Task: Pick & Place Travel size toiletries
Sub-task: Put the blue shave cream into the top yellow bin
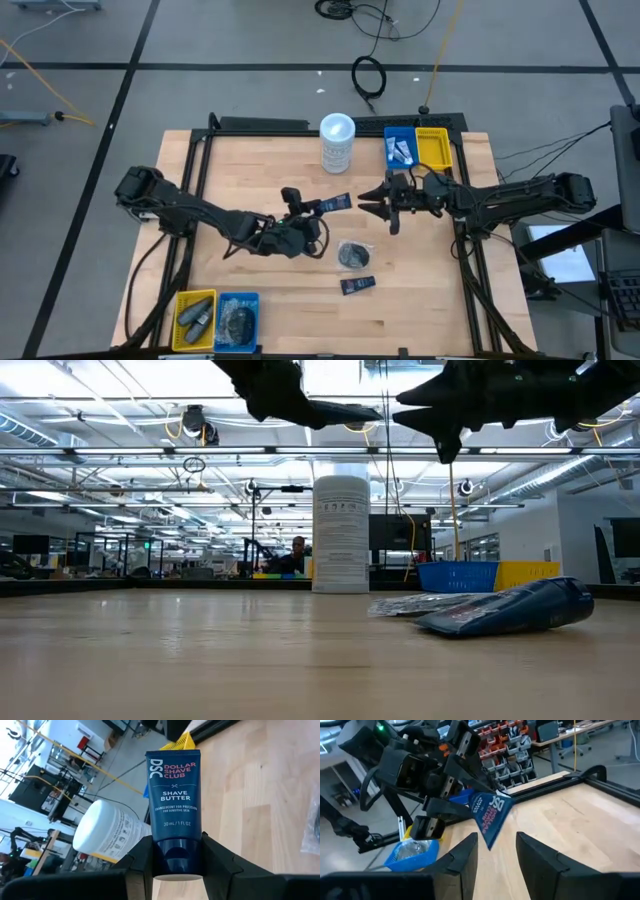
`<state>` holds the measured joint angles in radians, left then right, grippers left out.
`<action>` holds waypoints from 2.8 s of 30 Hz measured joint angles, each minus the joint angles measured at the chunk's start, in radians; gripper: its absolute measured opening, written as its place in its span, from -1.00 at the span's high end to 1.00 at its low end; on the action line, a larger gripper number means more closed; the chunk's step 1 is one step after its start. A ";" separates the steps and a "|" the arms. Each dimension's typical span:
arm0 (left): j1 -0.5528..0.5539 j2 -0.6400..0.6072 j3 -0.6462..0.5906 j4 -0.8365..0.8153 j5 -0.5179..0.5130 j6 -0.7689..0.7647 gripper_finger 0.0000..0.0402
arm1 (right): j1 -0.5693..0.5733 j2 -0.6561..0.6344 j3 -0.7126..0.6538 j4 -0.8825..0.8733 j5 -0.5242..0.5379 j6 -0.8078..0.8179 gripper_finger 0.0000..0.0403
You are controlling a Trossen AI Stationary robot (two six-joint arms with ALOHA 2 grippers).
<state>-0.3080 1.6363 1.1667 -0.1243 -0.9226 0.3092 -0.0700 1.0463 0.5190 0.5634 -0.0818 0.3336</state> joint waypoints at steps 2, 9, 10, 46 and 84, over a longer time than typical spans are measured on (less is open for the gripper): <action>0.001 0.000 0.000 0.030 0.004 0.016 0.46 | 0.000 0.012 0.000 0.018 0.000 0.023 0.38; 0.010 0.000 0.000 0.074 0.013 0.059 0.46 | 0.000 0.081 0.000 0.146 -0.003 0.070 0.38; 0.010 0.000 0.000 0.073 0.013 0.059 0.46 | 0.000 0.088 0.000 0.164 -0.013 0.073 0.38; 0.013 0.000 0.000 0.070 0.031 -0.012 -0.22 | 0.000 0.173 0.002 0.244 -0.024 -0.029 1.00; 0.012 0.000 0.000 0.015 0.035 -0.237 -0.27 | -0.203 -0.335 0.000 -0.874 0.963 -0.100 1.00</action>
<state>-0.2958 1.6363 1.1671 -0.1093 -0.8879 0.0723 -0.2729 0.7116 0.5190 -0.3104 0.8815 0.2340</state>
